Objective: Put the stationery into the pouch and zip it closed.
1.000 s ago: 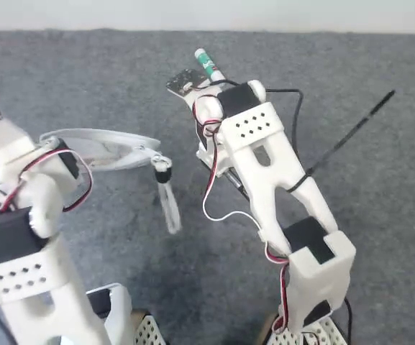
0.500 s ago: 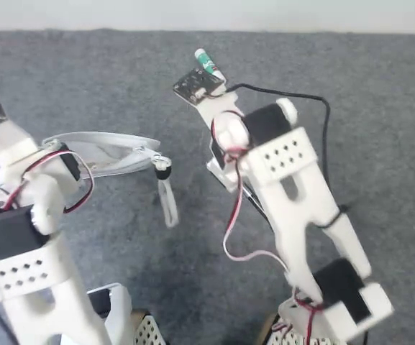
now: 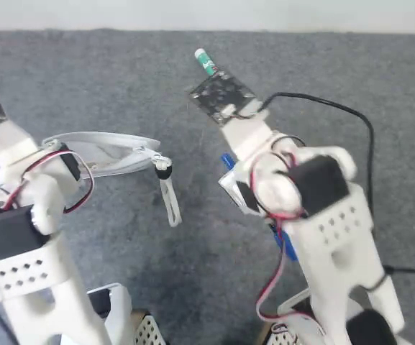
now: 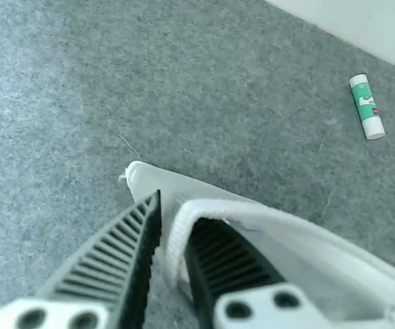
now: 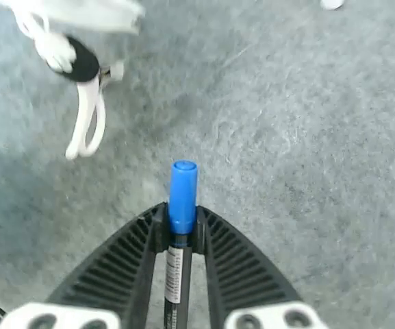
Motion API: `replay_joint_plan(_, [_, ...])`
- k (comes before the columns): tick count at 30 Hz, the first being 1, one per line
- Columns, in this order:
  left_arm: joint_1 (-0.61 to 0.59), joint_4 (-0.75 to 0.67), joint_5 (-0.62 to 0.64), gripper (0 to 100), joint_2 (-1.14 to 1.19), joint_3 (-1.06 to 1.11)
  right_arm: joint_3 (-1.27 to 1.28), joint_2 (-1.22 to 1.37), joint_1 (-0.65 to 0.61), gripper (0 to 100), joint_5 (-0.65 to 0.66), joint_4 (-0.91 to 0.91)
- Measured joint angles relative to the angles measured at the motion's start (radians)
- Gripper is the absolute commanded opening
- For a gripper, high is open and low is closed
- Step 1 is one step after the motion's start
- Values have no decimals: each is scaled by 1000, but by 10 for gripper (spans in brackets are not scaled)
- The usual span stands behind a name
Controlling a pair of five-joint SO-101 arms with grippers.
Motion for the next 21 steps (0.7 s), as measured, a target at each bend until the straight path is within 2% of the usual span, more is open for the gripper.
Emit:
replay_joint_plan(12, [0,0,0,11,0,14,37,-147,-5,6,-43,-118])
replay_joint_plan(21, [0,-18,0,11,-2,23,37,-252,-178,6,-43,-230])
